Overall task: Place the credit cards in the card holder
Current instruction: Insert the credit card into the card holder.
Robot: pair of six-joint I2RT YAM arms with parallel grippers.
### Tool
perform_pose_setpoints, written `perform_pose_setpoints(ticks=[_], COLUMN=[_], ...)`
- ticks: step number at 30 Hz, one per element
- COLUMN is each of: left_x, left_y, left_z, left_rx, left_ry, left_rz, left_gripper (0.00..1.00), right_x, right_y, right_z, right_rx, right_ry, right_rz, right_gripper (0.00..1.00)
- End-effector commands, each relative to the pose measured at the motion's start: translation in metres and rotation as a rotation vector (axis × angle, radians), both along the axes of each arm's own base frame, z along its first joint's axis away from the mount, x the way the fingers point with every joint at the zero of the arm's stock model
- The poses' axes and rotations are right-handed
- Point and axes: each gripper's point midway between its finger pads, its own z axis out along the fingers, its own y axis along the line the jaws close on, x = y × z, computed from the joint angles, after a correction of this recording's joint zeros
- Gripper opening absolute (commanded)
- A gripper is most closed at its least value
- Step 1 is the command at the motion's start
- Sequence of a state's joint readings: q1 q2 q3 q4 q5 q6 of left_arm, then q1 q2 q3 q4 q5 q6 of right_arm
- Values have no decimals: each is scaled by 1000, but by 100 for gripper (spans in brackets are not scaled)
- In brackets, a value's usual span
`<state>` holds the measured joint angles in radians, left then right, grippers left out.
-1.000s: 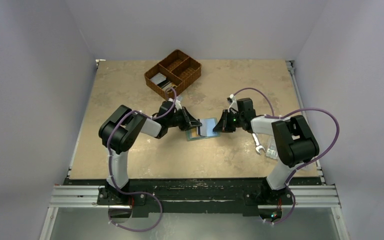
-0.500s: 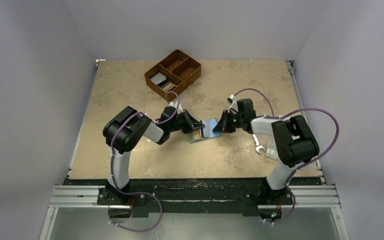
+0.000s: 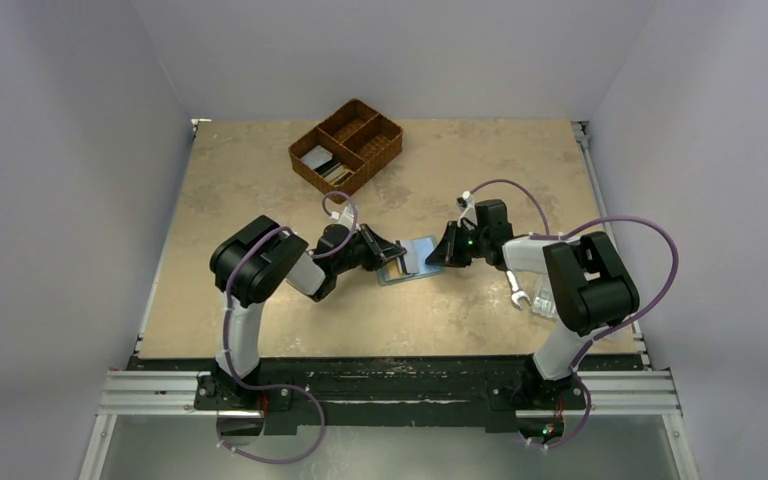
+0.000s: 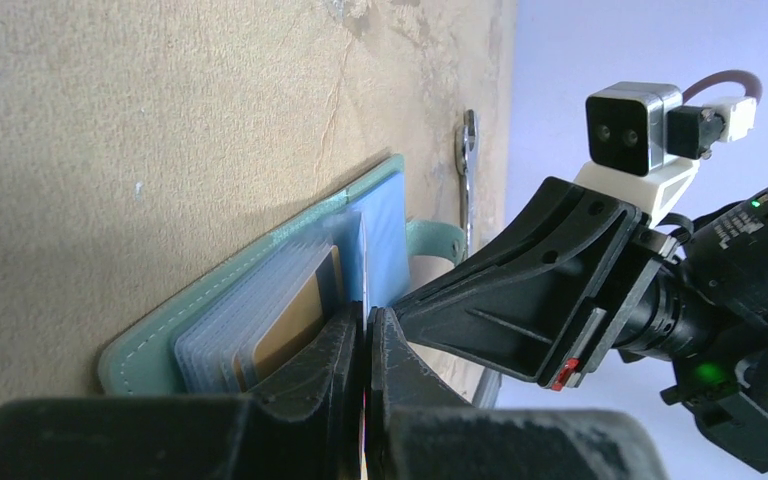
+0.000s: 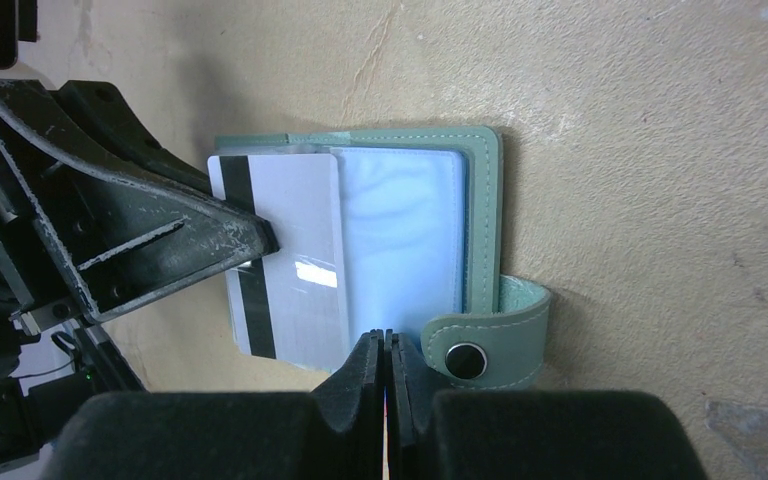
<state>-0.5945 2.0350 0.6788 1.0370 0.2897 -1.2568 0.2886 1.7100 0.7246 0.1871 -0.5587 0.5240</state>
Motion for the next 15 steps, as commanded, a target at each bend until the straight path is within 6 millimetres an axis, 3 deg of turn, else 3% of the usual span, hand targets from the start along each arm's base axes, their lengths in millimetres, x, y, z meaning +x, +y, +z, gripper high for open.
perform_pose_setpoints(ticks=[1,15], left_x=[6,-7], left_y=[-6,-16], left_z=[6,-4], left_rx=[-67,-51], left_ry=[-22,26], left_rz=[17,-8], left_gripper=[0,0], right_x=[4,4], right_y=[-2,-2], right_z=[2,8], right_rx=[-9,-9], right_ry=[-19,-25], right_rz=[-16,-17], right_gripper=[5,5])
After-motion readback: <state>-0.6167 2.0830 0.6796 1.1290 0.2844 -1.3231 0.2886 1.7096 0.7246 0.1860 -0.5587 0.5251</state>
